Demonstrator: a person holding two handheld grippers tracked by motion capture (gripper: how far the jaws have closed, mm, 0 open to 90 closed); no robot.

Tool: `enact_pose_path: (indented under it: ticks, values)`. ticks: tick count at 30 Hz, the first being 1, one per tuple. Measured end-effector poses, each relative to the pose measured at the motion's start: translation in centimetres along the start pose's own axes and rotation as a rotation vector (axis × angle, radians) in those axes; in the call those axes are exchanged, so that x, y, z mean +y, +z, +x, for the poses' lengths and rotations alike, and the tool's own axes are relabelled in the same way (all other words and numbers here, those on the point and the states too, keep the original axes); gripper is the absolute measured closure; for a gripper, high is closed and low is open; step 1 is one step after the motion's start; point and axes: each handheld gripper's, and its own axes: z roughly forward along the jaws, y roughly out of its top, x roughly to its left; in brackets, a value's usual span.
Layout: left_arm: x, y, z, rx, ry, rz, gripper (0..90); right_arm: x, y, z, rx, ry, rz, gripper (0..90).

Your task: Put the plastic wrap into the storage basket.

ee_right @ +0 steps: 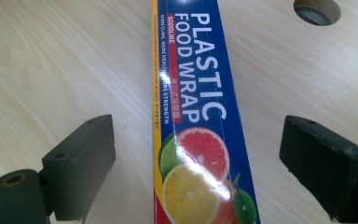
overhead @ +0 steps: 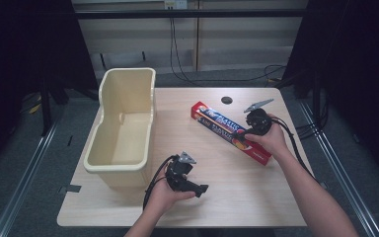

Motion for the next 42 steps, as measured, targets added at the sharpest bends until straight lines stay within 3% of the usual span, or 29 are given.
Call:
enact_pose_path:
  ticks: [9,10,14,15,19,21,23,26,28,29,41,42]
  values:
    - [0.0,0.0,0.1,-0.002,0.020,0.016,3.9,0.1,1.6,-0.9,0.006,0.047,0.021,13.4]
    - [0.0,0.1,0.0,-0.005,0.000,0.003,3.9,0.2,1.8,-0.9,0.010,0.050,0.019,14.5]
    - [-0.1,0.1,0.0,-0.005,-0.001,0.004,3.9,0.3,2.4,-1.0,0.009,0.050,0.046,14.9]
    - [-0.1,0.0,0.1,0.000,0.016,0.020,3.9,0.3,2.5,-1.0,0.013,0.053,0.046,16.0]
    - [-0.2,0.1,0.1,0.003,-0.010,-0.004,4.1,0.4,3.0,-0.8,0.011,0.028,0.070,18.0]
    - [-0.1,0.0,0.2,-0.005,0.010,0.018,4.2,0.3,3.3,-0.8,0.004,0.025,0.076,18.6]
    - [-0.2,0.1,0.1,-0.004,0.000,0.012,4.3,0.3,3.6,-0.8,-0.008,0.023,0.094,20.3]
    - [-0.2,0.0,0.2,-0.007,0.009,0.021,4.4,0.3,3.7,-0.9,0.011,0.023,0.106,24.5]
    - [-0.2,0.0,0.1,-0.007,0.004,0.014,4.7,0.3,3.8,-0.8,0.024,0.020,0.114,28.3]
    - [-0.2,0.1,0.0,0.010,0.001,0.009,4.8,0.4,4.0,-0.7,0.039,0.008,0.121,38.9]
    - [-0.1,-0.1,0.0,-0.002,0.004,-0.006,5.7,-0.2,3.0,-0.1,0.047,-0.078,0.134,42.0]
    - [-0.1,-0.2,0.1,-0.003,0.022,0.009,5.7,-0.2,3.0,-0.1,0.047,-0.078,0.134,42.0]
